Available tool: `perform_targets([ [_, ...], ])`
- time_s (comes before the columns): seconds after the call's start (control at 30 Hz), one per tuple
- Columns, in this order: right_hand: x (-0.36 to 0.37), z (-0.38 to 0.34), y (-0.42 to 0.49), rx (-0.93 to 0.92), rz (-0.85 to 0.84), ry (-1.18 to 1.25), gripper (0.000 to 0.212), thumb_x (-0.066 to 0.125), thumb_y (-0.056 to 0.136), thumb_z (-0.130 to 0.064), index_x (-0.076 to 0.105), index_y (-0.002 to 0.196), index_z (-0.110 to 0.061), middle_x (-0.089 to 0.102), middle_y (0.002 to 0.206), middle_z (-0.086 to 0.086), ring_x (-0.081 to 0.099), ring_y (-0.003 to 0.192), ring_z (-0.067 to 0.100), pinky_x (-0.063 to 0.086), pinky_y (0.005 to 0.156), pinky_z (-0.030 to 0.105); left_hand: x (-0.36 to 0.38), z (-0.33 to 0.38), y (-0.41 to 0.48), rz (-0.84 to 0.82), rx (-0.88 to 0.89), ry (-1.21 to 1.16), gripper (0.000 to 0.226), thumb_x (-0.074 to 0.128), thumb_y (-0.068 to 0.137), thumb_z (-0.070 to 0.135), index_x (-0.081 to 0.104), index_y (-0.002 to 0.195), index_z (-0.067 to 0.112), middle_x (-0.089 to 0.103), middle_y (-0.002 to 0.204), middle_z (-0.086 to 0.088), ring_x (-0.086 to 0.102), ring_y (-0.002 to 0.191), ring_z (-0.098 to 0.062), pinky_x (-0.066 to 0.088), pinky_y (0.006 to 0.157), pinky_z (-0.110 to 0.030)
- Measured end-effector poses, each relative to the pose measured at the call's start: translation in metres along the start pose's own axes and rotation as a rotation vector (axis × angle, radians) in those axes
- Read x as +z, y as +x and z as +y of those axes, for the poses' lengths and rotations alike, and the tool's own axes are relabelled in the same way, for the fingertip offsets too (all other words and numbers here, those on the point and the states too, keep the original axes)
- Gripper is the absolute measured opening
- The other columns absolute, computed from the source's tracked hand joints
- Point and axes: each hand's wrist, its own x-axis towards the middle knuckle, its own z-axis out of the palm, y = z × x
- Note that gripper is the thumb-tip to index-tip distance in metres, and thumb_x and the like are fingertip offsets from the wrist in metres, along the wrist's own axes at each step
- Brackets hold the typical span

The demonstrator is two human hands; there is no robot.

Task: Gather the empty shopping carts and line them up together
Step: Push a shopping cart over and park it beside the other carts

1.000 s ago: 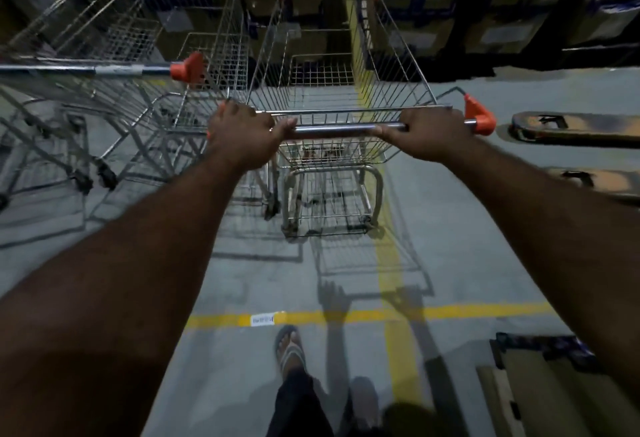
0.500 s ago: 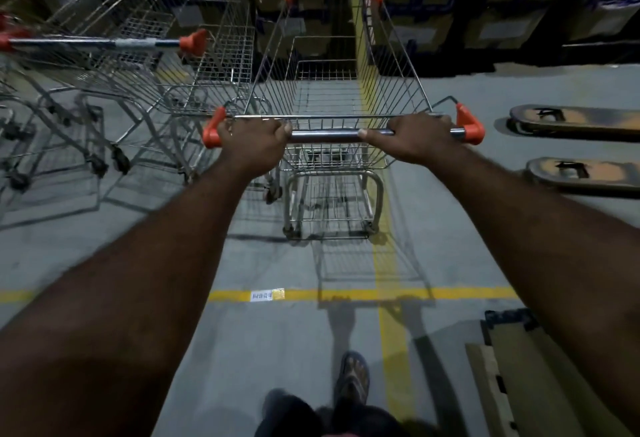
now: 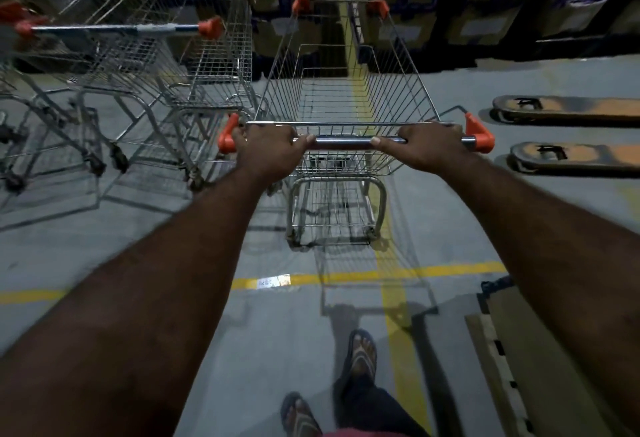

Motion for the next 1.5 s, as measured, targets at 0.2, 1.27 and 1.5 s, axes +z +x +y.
perform_targets([
  [0.2, 0.006, -0.011, -0.037, -0.001, -0.002, -0.008, 0.090, 0.017, 0.082, -0.092, 0.067, 0.111, -0.023, 0.067, 0.101, 0.009, 0.061, 0.106, 0.032, 0.034, 0.104, 0.055, 0.006, -0.007, -0.039, 0.024, 0.014, -0.016, 0.065, 0.025, 0.098, 0.072, 0.067, 0.114, 0.025, 0.062, 0.132, -0.012, 0.043, 0.137, -0.036, 0.011, 0.116, -0.065],
  [1.27, 0.021, -0.005, -0.139, -0.049, -0.007, 0.013, 0.084, 0.008, 0.072, -0.097, 0.055, 0.080, -0.027, 0.057, 0.077, -0.003, 0.057, 0.083, 0.024, 0.036, 0.103, 0.060, 0.030, 0.013, -0.157, 0.059, -0.038, 0.012, 0.064, 0.023, 0.099, 0.071, 0.065, 0.118, 0.026, 0.063, 0.129, -0.013, 0.047, 0.131, -0.037, 0.017, 0.114, -0.065],
  [1.5, 0.020, -0.009, -0.146, -0.035, 0.006, -0.008, 0.082, 0.013, 0.079, -0.093, 0.059, 0.087, -0.026, 0.061, 0.082, 0.000, 0.059, 0.088, 0.026, 0.034, 0.102, 0.059, 0.032, 0.009, -0.158, 0.069, -0.033, 0.010, 0.066, 0.022, 0.099, 0.070, 0.066, 0.118, 0.024, 0.064, 0.125, -0.011, 0.049, 0.129, -0.034, 0.015, 0.114, -0.060],
])
